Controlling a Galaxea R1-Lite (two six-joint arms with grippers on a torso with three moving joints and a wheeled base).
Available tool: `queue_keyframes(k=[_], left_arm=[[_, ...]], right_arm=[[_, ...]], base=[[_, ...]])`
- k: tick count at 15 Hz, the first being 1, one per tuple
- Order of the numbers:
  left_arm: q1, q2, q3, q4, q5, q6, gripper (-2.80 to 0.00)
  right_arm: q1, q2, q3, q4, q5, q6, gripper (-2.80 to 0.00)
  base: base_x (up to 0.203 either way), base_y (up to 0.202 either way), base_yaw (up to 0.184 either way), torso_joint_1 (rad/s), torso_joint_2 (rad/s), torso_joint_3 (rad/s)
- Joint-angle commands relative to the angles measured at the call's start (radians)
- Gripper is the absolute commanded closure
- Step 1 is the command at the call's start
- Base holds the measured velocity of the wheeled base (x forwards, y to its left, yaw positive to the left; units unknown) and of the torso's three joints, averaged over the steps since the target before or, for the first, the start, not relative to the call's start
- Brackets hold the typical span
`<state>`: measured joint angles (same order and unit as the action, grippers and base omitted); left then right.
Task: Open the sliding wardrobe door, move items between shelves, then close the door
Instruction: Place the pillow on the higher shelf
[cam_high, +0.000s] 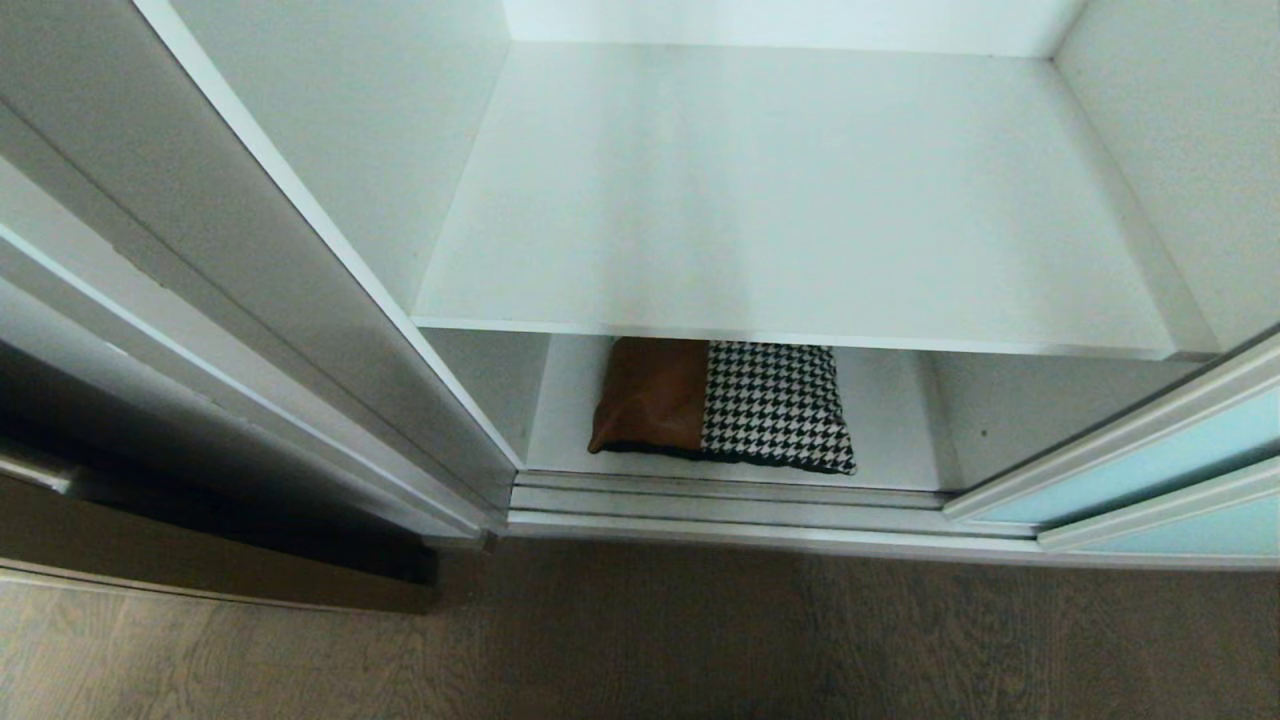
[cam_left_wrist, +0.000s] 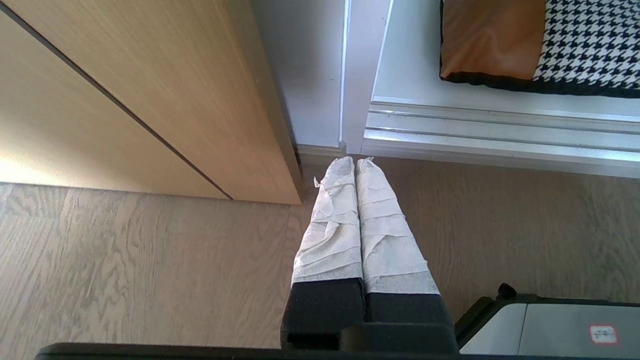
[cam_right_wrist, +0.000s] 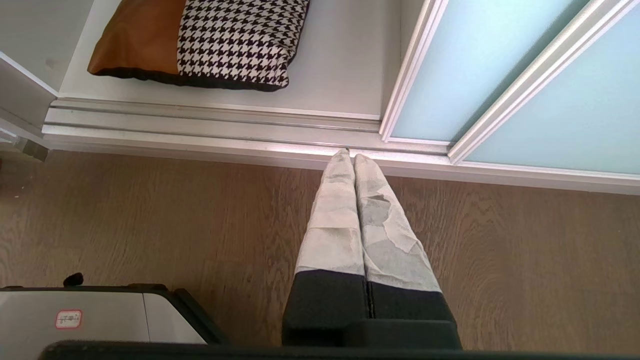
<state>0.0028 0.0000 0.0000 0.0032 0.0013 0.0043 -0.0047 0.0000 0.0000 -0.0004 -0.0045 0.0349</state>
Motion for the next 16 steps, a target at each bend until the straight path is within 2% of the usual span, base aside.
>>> queue_keyframes(k=[1, 6, 8, 9, 13, 16], left_arm=[[0.0, 0.002, 0.002, 0.0, 0.0, 0.0, 0.0], [0.0, 0.002, 0.002, 0.0, 0.0, 0.0, 0.0], [0.0, 0.002, 0.002, 0.0, 0.0, 0.0, 0.0], [0.0, 0.002, 0.002, 0.0, 0.0, 0.0, 0.0], [0.0, 0.002, 0.002, 0.0, 0.0, 0.0, 0.0], [0.0, 0.002, 0.002, 0.0, 0.0, 0.0, 0.0]], right_arm=[[0.0, 0.0, 0.001, -0.001, 0.0, 0.0, 0.0], [0.0, -0.002, -0.001, 0.002, -0.002, -0.016, 0.0], [0.0, 0.001, -0.025, 0.048, -0.002, -0.011, 0.0], [0.0, 0.006, -0.059, 0.076, -0.005, -0.002, 0.0], [0.0, 0.152, -0.367, 0.278, 0.015, 0.085, 0.0], [0.0, 0.327, -0.379, 0.346, 0.077, 0.098, 0.0]], base=[[0.0, 0.0, 0.0, 0.0, 0.0, 0.0], [0.0, 0.0, 0.0, 0.0, 0.0, 0.0], [0.0, 0.0, 0.0, 0.0, 0.0, 0.0], [0.0, 0.0, 0.0, 0.0, 0.0, 0.0], [0.0, 0.0, 0.0, 0.0, 0.0, 0.0], [0.0, 0.0, 0.0, 0.0, 0.0, 0.0]])
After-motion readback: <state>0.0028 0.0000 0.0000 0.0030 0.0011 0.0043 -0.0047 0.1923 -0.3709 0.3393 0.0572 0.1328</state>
